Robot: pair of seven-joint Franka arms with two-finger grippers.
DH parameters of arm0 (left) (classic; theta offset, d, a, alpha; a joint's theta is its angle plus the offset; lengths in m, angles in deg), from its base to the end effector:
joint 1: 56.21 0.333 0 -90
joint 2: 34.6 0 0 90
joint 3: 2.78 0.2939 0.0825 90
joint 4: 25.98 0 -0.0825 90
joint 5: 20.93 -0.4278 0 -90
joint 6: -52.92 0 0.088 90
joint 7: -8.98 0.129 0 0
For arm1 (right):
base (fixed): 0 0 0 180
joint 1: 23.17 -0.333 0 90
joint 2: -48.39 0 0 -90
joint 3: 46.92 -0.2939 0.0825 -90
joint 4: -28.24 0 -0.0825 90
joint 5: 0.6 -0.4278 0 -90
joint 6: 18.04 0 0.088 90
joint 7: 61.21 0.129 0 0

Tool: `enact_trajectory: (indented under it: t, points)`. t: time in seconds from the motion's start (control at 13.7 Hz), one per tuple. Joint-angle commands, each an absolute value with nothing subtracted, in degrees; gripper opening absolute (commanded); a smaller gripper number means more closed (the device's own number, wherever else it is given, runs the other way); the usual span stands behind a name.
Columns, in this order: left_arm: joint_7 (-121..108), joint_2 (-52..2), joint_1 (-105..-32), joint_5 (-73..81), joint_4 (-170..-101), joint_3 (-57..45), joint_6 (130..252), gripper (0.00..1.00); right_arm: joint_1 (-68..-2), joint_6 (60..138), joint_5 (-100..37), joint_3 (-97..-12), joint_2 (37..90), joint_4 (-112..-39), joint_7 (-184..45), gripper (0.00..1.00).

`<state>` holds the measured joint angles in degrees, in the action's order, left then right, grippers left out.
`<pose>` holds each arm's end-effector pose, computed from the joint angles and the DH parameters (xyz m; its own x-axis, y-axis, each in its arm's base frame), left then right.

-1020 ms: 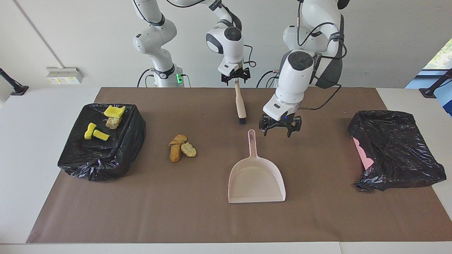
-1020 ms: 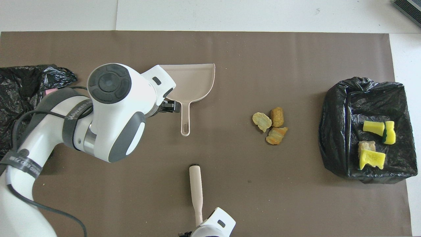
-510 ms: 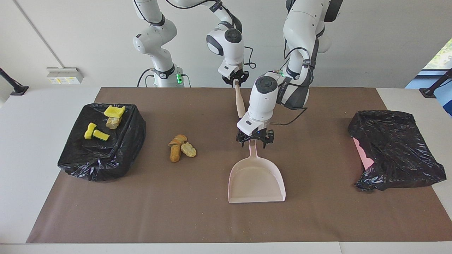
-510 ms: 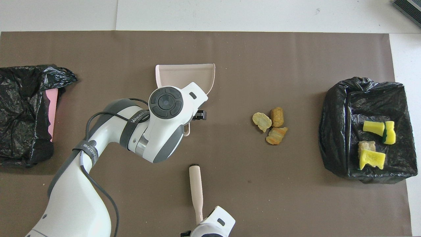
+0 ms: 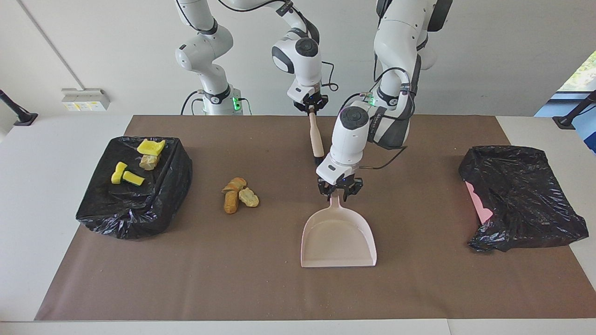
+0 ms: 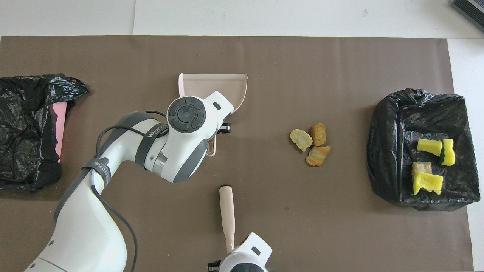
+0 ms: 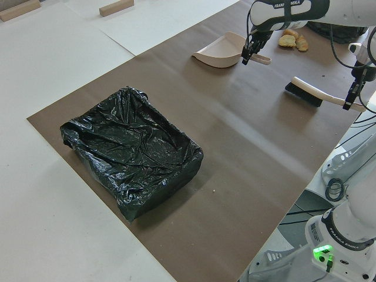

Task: Sweep and dump trash in bin
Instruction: 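Grasp the brush with the right gripper while the left gripper moves the dustpan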

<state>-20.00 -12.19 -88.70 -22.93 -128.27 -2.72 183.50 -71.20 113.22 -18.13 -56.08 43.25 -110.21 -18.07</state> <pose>0.5812 -0.3677 0.2783 0.9914 -0.0799 0.1034 -0.0828 -0.9963 0.0240 0.2666 0.4328 0.2682 0.9823 0.0472 -0.1815 0.0271 -0.9934 -0.1113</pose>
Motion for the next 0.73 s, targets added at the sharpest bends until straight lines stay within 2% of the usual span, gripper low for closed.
enact_trajectory:
  t: [0.0,0.07,0.22,0.36,0.51,0.66]
  points:
    - [-20.81,-13.51,-88.56,-24.53,-128.99,-2.6,183.35,0.04,-65.73,107.75,-16.34,-56.24,37.95,-110.63,-19.02,0.0]
    - [-20.11,-14.03,-88.56,-24.62,-129.08,-2.6,183.09,0.0,-63.62,104.95,-15.73,-56.24,36.19,-110.63,-20.94,0.0]
    - [-18.97,-15.52,-88.64,-28.9,-129.16,-2.51,181.16,0.0,-57.83,99.76,-14.94,-56.24,32.33,-110.72,-25.24,0.0]
    - [-6.74,-18.86,-88.73,-30.69,-129.43,-2.51,173.63,0.0,-48.35,93.96,-12.22,-56.24,28.54,-110.63,-32.26,0.0]
    - [5.32,-20.01,-88.82,-30.69,-129.78,-2.6,169.21,0.0,-38.77,90.96,-8.97,-56.15,27.21,-110.02,-39.3,0.0]
    - [18.58,-21.15,-88.65,-30.6,-131.88,-2.6,168.5,0.0,-32.08,90.68,-2.57,-56.24,27.64,-109.84,-45.45,0.0]
